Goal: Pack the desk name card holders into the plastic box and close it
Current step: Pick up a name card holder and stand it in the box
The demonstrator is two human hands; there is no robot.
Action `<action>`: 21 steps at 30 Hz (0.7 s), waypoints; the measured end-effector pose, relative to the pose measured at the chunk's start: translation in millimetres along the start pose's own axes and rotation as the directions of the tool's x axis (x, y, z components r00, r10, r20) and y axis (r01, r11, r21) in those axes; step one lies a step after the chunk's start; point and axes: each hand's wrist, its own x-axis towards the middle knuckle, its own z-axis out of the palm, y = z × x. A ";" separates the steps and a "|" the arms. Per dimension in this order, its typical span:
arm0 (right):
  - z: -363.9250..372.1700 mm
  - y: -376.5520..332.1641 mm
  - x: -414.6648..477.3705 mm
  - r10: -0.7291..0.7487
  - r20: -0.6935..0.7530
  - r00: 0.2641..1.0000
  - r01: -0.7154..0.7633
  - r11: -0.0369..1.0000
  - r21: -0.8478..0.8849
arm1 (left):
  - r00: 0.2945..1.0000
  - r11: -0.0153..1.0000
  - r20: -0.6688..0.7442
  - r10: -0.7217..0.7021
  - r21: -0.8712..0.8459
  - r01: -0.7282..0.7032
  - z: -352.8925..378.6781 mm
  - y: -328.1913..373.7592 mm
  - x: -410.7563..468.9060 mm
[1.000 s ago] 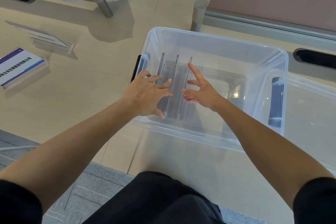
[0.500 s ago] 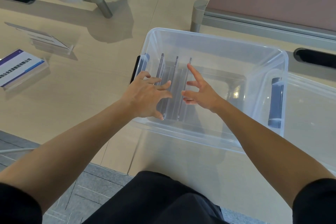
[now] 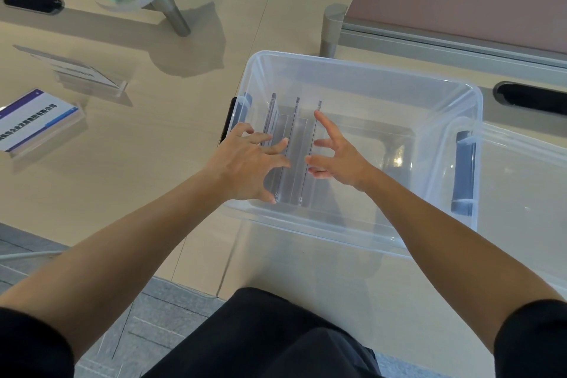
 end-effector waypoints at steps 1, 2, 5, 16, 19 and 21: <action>0.0 -0.5 -0.6 0.001 0.001 1.000 -0.001 1.000 -0.005 | 1.000 1.000 -0.002 -0.001 0.001 0.001 0.3 -0.1 0.4; -0.1 -1.4 -1.4 0.003 0.002 1.000 -0.003 1.000 -0.013 | 1.000 1.000 0.000 0.001 0.001 -0.001 0.6 -0.4 0.4; -4.5 -10.2 -9.9 0.007 -0.012 1.000 -0.008 0.996 -0.086 | 1.000 0.999 -0.015 -0.001 -0.039 0.000 -1.3 -0.5 -3.4; -45.4 -49.4 -199.5 0.054 -0.577 0.815 -0.423 0.736 -0.529 | 0.958 0.801 -0.286 0.033 -0.566 -0.196 -38.4 56.0 14.1; -46.9 -29.1 -267.7 0.128 -0.669 0.732 -0.601 0.585 -0.545 | 0.943 0.764 -0.306 0.128 -0.576 -0.290 -57.7 100.6 14.1; -46.5 -14.1 -312.4 0.172 -0.726 0.666 -0.675 0.553 -0.489 | 0.926 0.754 -0.326 0.192 -0.554 -0.351 -70.5 133.0 13.3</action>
